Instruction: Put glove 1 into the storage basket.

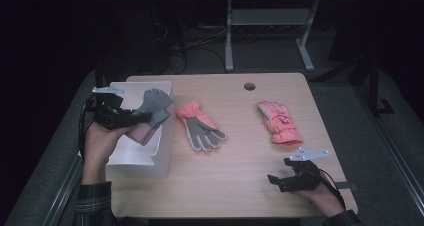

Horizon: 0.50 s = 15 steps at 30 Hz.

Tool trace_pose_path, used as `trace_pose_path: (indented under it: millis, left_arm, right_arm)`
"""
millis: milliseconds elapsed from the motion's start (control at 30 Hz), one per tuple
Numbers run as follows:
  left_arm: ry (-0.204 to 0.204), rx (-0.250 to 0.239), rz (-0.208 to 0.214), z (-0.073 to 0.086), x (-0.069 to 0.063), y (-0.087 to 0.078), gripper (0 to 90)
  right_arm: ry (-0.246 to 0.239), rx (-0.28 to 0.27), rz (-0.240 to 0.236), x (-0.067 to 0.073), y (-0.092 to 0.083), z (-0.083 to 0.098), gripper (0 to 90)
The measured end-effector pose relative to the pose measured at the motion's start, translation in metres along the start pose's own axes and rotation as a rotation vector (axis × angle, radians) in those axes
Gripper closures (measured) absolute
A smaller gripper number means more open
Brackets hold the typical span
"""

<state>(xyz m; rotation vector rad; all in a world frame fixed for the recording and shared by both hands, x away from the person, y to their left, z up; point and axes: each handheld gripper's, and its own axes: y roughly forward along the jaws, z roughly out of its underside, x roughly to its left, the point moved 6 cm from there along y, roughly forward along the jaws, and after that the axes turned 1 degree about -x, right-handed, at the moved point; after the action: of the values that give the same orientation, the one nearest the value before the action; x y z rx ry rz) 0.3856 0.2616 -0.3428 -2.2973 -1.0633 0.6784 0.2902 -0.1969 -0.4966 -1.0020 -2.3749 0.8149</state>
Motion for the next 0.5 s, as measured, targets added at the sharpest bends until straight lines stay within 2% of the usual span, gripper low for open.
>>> trace_pose_path:
  millis: [33,267,500]
  left_arm:
    - [-0.015,-0.003,-0.014,0.002,0.005,0.001,64.0]
    - [-0.046,0.028,-0.087,0.014,0.034,0.01,64.0]
    - [-0.069,0.02,-0.137,0.023,0.057,0.016,64.0]
  right_arm:
    - [0.0,-0.001,0.0,0.0,0.0,0.0,10.4]
    - [-0.002,0.001,-0.001,0.0,0.0,0.0,10.4]
    - [0.003,0.003,-0.004,0.0,0.0,0.001,10.4]
